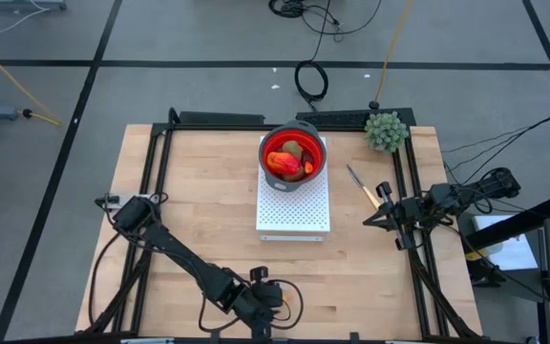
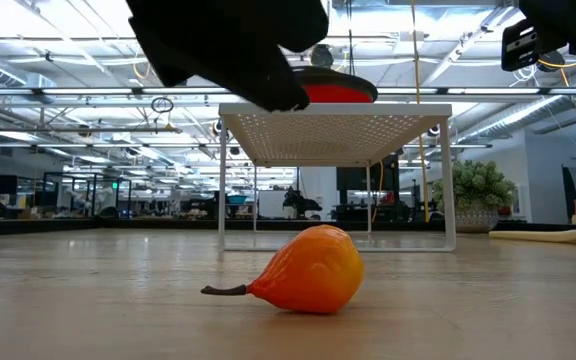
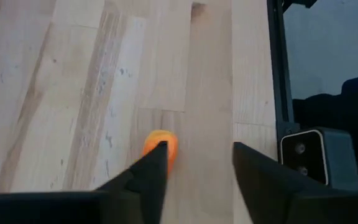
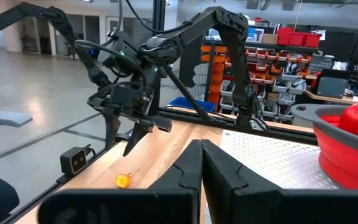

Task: Pick & Place Fruit
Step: Put the orange pear into the red strainer bowl

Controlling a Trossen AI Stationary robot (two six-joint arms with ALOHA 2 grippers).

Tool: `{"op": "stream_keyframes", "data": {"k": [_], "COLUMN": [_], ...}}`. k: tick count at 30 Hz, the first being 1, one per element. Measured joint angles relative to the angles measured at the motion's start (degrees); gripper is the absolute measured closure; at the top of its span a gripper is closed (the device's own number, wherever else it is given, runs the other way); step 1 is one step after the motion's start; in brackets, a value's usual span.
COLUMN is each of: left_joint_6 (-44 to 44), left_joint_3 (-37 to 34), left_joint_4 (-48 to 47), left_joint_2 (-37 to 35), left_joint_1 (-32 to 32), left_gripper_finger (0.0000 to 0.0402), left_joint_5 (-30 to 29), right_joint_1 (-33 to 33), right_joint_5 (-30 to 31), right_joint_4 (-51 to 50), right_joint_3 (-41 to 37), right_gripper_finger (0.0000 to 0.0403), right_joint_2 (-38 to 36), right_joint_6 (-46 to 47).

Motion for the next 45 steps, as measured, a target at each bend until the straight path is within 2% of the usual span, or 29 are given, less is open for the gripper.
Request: {"op": "stream_keyframes", "data": {"k": [5,10,29,33,45], "left_joint_6": [0.6,2.42,2.75,3.08,4.05], "left_joint_3": [0.0,-0.02,0.04,0.0,0.02], "left_joint_4": [1.08,3.45,1.42,1.39,1.2], "left_joint_2": [1.65,4.29,7.58,8.09,8.12], "left_joint_1": [0.18,0.77,3.15,3.14,3.15], "left_gripper_finger": [0.0161,0.0129,0.0119,0.014,0.0279], "left_joint_5": [-0.31,0.71,2.34,1.92,2.1], "right_joint_1": [0.0,0.0,0.0,0.0,0.0], "right_joint_5": [0.0,0.0,0.02,0.0,0.02], "right_joint_4": [0.0,-0.21,-0.42,-0.44,-0.42], "right_joint_3": [0.0,0.04,0.04,0.04,0.04], "right_gripper_finger": [0.0403,0.0403,0.0403,0.0403,0.0403], "right_joint_2": [-0.02,-0.04,-0.04,-0.04,-0.04], "right_joint_6": [0.0,-0.02,0.0,0.0,0.0]}}
